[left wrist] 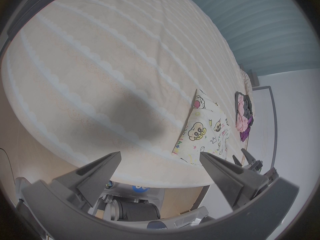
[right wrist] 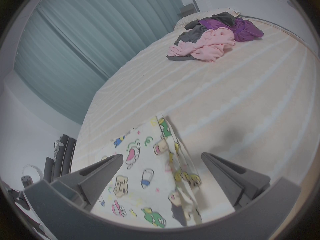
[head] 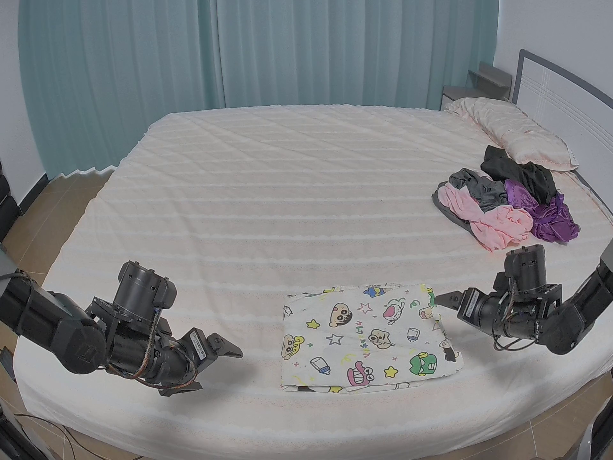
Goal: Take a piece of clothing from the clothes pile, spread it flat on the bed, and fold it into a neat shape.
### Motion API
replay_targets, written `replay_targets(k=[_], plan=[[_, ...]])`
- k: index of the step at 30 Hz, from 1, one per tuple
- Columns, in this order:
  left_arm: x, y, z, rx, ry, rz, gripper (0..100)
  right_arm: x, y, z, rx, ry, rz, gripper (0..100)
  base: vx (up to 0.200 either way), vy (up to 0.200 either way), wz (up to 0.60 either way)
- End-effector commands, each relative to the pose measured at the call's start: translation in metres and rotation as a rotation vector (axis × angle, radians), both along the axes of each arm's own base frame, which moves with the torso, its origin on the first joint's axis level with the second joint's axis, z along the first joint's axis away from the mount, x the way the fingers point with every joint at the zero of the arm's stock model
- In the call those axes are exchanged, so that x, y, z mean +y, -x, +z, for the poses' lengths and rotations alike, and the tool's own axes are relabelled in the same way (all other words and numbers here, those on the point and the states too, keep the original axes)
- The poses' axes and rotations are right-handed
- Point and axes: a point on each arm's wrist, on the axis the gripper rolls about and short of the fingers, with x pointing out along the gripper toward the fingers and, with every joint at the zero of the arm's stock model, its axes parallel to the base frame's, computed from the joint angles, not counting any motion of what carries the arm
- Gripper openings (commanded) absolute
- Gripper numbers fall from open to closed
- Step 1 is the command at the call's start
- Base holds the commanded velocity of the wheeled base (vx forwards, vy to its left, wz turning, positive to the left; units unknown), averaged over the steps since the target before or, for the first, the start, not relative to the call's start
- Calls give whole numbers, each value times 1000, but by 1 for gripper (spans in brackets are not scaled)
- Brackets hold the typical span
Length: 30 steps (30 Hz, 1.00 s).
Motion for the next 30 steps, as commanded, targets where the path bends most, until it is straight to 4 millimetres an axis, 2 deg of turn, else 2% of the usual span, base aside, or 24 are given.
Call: replay_targets(k=[1,6,15,21,30], plan=[[0,0,0,1,0,0,100,11,-37,-20,14,-2,2,100,0,0,0],[0,0,-1,3,0,2,100,20,-53,-26,2,-8,14,100,0,0,0],[0,0,-1,3,1,1,100,39,-62,-28,-9,-42,53,100,0,0,0],[0,0,-1,4,0,1,100,41,-68,-36,4,-36,52,100,0,0,0],[0,-1,-3,11,-1,0,100,44,-80,-38,-21,-41,44,100,0,0,0]])
